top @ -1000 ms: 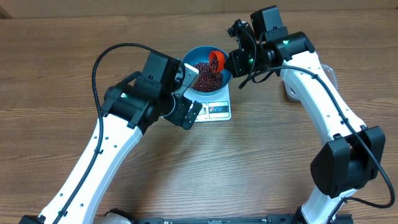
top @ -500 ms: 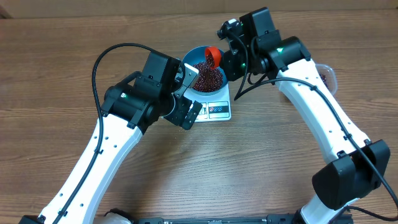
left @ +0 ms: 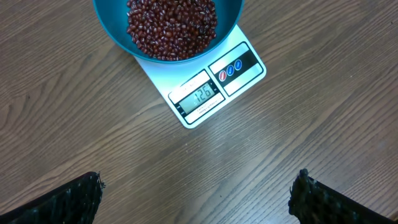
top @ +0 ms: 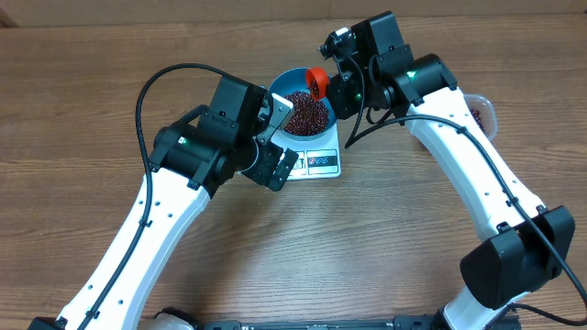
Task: Scoop item into bowl and weigh 150g on scale
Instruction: 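Tip the scoop to pour beans into the blue bowl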
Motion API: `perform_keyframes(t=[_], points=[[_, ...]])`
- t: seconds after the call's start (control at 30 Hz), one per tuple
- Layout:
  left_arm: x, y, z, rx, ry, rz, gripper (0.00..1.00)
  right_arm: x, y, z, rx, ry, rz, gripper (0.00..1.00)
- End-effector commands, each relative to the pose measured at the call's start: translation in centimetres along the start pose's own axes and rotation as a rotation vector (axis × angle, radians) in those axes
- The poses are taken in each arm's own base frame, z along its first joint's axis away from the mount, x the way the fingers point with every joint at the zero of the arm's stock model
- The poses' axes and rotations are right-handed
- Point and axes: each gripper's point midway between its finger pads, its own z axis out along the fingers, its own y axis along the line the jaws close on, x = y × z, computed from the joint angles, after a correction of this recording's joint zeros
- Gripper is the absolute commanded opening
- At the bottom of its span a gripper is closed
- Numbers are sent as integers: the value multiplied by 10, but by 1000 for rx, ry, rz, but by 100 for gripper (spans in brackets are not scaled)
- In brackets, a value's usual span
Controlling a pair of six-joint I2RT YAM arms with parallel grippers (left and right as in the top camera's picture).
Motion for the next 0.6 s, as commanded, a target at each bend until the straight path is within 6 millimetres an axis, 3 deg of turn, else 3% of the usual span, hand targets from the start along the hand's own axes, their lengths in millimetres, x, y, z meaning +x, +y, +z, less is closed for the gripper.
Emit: perform_keyframes(t=[0.0, 0.4, 0.57], points=[[2, -2, 4, 15, 9, 20, 100, -19, 1, -22, 14, -72, -22, 3], [2, -2, 4, 15, 9, 20, 100, -19, 2, -21, 12, -70, -24, 4], [2, -2, 4, 15, 9, 20, 100, -11, 14, -19, 0, -36, -180, 4]])
